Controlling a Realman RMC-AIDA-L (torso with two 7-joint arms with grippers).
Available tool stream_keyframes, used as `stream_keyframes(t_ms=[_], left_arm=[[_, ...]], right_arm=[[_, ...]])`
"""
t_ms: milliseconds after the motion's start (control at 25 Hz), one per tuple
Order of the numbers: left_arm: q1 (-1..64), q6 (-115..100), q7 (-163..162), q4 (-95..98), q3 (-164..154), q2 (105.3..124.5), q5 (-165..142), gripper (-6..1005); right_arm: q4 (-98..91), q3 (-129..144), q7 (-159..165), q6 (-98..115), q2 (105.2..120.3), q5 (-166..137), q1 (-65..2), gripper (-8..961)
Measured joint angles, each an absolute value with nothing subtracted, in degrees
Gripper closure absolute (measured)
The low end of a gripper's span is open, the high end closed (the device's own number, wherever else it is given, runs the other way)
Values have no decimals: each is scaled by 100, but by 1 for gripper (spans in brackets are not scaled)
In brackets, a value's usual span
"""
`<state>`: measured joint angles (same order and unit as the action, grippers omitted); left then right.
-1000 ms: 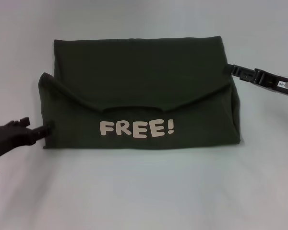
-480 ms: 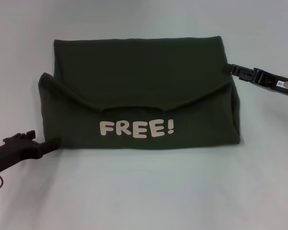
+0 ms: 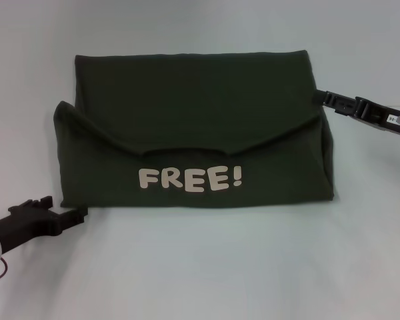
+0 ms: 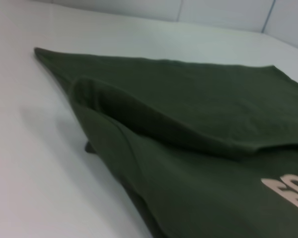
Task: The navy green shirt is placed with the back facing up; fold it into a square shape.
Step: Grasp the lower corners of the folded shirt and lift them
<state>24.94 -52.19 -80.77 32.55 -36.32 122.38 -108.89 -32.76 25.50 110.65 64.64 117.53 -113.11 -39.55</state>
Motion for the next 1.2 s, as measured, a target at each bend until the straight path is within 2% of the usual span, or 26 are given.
stream_keyframes(t_ms=[400, 1200], left_arm=[[2533, -5204, -8078, 3264, -3861, 12306, -10959, 119], [2637, -5028, -8006, 3406, -4096, 12300, -10960, 123]], right_arm=[[-3278, 2564, 11065, 6457, 11750, -11311, -3954, 24], [-3279, 2555, 11065, 6491, 11768, -11312, -3878, 24]])
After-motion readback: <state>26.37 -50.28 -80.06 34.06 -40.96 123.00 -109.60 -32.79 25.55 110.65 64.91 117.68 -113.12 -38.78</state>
